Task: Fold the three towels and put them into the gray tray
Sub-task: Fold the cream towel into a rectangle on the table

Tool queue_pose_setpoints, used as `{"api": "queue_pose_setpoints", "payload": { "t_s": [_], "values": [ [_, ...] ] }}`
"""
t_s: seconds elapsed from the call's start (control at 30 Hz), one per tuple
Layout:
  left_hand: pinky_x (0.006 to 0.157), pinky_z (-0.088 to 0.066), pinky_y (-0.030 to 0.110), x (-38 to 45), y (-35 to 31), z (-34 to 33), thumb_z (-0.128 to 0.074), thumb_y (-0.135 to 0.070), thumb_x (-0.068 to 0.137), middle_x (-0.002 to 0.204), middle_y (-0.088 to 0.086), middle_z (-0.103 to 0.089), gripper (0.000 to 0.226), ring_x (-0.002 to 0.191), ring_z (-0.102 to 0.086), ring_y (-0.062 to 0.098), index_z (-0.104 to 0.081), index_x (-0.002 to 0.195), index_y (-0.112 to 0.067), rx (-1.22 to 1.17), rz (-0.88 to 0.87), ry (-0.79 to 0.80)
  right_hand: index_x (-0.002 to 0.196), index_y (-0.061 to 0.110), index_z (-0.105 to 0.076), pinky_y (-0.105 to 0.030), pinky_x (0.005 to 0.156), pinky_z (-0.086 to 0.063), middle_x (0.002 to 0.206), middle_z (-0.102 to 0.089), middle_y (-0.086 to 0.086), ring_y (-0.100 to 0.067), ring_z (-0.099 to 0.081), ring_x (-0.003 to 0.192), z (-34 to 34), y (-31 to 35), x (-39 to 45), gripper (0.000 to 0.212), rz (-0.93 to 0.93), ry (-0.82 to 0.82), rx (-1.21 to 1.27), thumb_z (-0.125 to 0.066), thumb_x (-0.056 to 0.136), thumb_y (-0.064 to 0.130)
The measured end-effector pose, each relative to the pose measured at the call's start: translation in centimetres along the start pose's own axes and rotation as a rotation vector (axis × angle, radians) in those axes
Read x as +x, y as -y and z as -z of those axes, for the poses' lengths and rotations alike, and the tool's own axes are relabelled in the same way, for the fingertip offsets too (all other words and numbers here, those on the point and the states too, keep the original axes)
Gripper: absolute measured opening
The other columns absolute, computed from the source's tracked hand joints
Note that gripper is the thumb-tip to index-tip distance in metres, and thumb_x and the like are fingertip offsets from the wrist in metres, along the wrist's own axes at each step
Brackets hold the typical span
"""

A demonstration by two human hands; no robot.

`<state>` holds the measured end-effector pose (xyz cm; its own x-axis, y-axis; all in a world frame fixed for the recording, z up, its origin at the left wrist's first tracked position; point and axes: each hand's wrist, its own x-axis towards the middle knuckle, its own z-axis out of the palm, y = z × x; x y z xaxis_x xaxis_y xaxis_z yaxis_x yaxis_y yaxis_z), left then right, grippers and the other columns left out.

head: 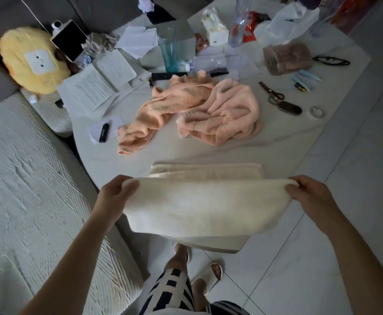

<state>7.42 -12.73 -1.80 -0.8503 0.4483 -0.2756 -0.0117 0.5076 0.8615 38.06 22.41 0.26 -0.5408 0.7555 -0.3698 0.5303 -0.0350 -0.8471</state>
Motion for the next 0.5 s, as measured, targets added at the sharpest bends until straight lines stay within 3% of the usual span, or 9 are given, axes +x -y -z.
{"api": "queue_pose_setpoints", "payload": {
  "t_s": [0.1,0.2,0.33,0.47,0.5],
  "values": [
    [0.058,-0.047,0.026,2.8,0.3,-1.9,-0.06,-0.043,0.09,0.077,-0.011,-0.07,0.013,0.071,-0.062,0.002,-0.068,0.081,-0.037,0.065,0.021,-0.059,0.082,0.025,-0.068,-0.028,0.065,-0.049,0.081,-0.069,0.005,-0.014,-0.062,0.073,-2.2,0.2,3.6,0.016,-0.035,-0.111,-0.011,-0.062,0.089,0.011],
    [0.063,-0.05,0.03,5.7,0.6,-3.5,-0.058,-0.045,0.093,0.082,0.001,-0.069,0.025,0.073,-0.062,0.019,-0.071,0.086,-0.025,-0.052,0.179,0.033,0.081,0.023,-0.066,-0.028,0.056,-0.048,0.078,-0.066,0.005,-0.015,-0.06,0.068,-3.5,-0.1,6.3,0.011,-0.087,-0.157,-0.076,-0.06,0.087,0.016],
    [0.067,-0.056,0.038,6.0,2.0,-3.8,-0.062,-0.032,0.099,0.083,0.011,-0.075,0.028,0.079,-0.069,0.031,-0.076,0.092,-0.01,-0.103,0.321,0.29,0.086,0.018,-0.069,-0.043,0.077,-0.054,0.086,-0.069,-0.008,-0.028,-0.063,0.081,-4.2,-1.6,6.5,0.015,-0.271,0.065,-0.124,-0.056,0.093,0.016],
    [0.069,-0.06,0.043,5.7,3.6,-0.9,-0.07,-0.035,0.091,0.101,0.026,-0.075,0.036,0.086,-0.072,0.041,-0.077,0.105,-0.003,-0.394,0.535,0.408,0.086,0.014,-0.076,-0.031,0.067,-0.051,0.081,-0.072,-0.007,-0.019,-0.066,0.075,-0.3,-2.2,4.9,0.018,-0.343,0.307,-0.03,-0.059,0.093,0.014],
    [0.065,-0.061,0.042,5.9,3.8,0.0,-0.073,-0.035,0.088,0.097,0.026,-0.074,0.042,0.082,-0.072,0.041,-0.075,0.108,0.002,-0.483,0.595,0.485,0.088,0.015,-0.077,-0.027,0.064,-0.052,0.082,-0.073,-0.007,-0.017,-0.068,0.074,0.9,-2.2,4.5,0.015,-0.381,0.376,0.022,-0.062,0.089,0.018]
  ]
}}
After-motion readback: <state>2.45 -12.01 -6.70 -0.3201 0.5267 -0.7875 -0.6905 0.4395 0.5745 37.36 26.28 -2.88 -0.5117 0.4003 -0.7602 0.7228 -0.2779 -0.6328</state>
